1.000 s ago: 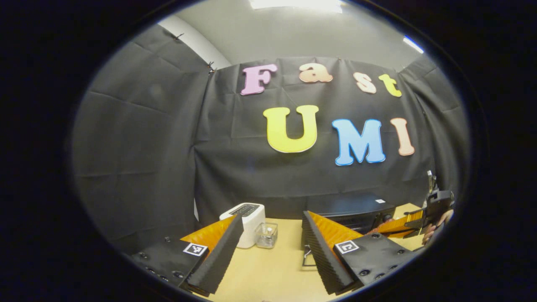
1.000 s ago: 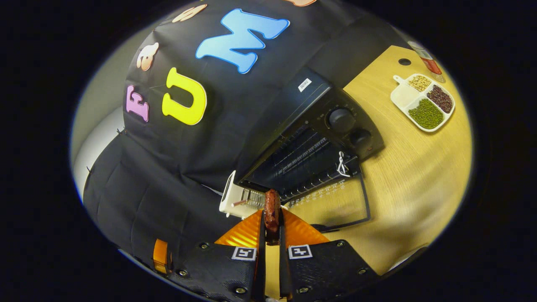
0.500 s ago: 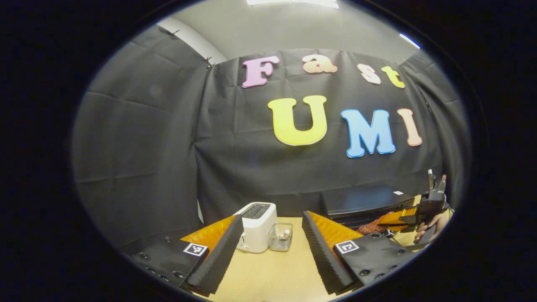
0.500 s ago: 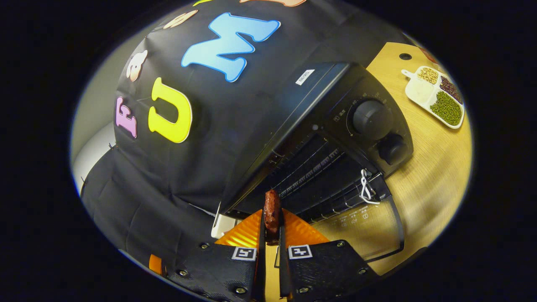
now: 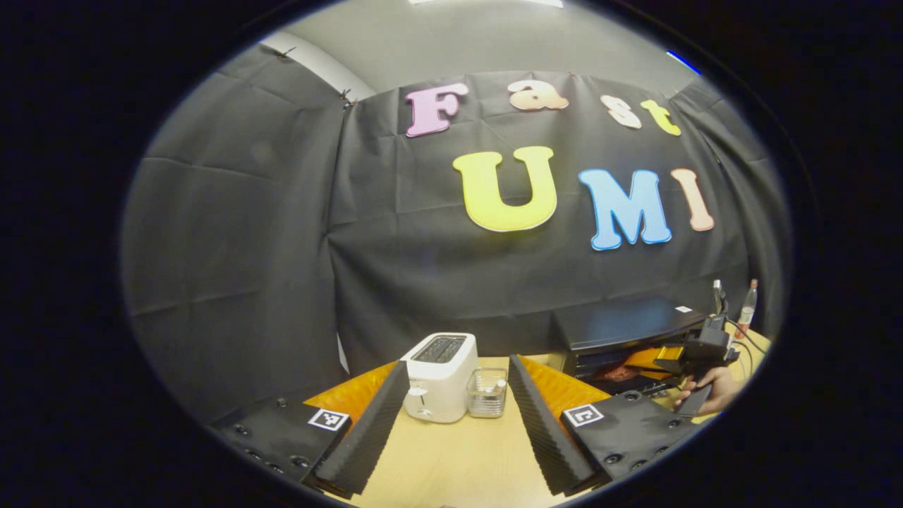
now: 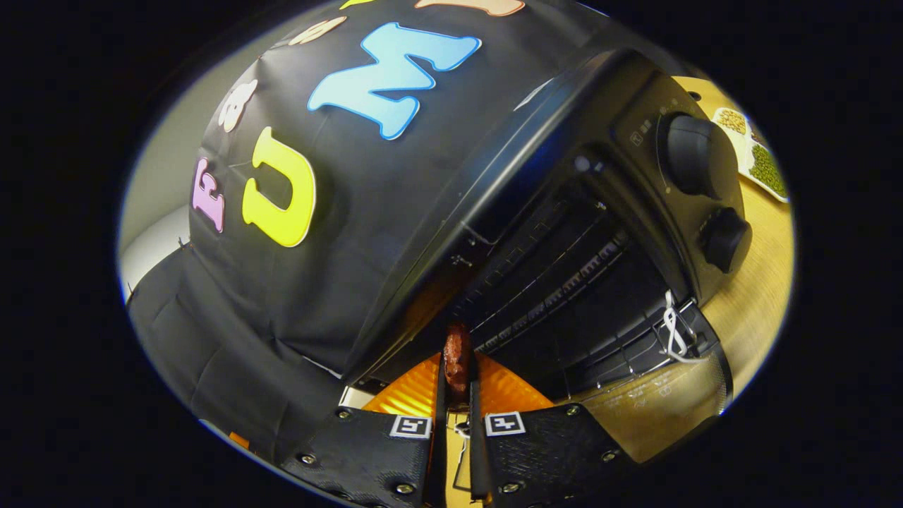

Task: Open the electric oven with the left hand, put the food in, and close the electric oven.

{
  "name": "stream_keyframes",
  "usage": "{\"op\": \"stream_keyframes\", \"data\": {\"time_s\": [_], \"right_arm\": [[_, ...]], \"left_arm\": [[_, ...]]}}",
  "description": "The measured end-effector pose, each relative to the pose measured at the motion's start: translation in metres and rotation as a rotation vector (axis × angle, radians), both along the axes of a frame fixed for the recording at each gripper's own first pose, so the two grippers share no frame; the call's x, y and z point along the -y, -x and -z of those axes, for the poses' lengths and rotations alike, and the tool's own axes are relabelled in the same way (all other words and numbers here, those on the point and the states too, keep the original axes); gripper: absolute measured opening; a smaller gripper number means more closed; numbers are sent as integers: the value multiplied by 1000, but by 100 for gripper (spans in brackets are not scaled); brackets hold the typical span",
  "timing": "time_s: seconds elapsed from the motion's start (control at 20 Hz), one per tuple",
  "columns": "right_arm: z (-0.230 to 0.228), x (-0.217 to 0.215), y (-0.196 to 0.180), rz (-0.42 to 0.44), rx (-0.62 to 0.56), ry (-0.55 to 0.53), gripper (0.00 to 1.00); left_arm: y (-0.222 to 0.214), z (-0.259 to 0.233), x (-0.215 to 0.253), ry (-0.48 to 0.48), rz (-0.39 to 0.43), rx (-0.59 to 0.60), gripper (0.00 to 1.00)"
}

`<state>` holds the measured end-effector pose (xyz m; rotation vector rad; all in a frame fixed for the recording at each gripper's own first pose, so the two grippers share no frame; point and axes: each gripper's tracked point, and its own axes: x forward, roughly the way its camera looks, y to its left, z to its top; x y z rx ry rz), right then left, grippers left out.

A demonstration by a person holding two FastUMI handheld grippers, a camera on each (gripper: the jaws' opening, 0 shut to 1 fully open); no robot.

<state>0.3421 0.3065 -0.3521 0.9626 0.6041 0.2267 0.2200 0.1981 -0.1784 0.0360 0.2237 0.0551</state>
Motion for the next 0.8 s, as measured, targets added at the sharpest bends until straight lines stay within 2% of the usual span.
{"op": "stream_keyframes", "data": {"time_s": [0.1, 0.2, 0.25, 0.3, 0.35, 0.4, 0.55, 0.6, 0.65, 0.8], "right_arm": [[2, 5, -5, 21, 5, 19, 13], [5, 12, -5, 36, 13, 80, 15], [9, 15, -4, 46, 23, 128, 7], [9, 19, -4, 55, 36, 175, 23], [8, 21, -4, 62, 54, 215, 24], [4, 24, -4, 69, 78, 253, 36], [-6, 44, -1, 83, 136, 415, 96], [-8, 48, 3, 71, 143, 443, 96], [-13, 49, 9, 56, 153, 457, 97], [-33, 58, 30, 7, 196, 509, 97]], "left_arm": [[-1, -1, -4, -5, -7, 0, 91], [2, -3, -7, -9, -18, 2, 91], [4, -3, -9, -7, -22, -2, 91], [6, -1, -10, -4, -27, -7, 91], [8, 0, -9, -2, -30, -8, 91], [9, 0, -10, -1, -33, -7, 99], [12, -5, -5, 7, -31, 3, 99], [13, -6, 0, 7, -25, 6, 95], [13, -8, 6, 5, -14, 12, 99], [14, -9, 31, 7, 32, 24, 98]]}}
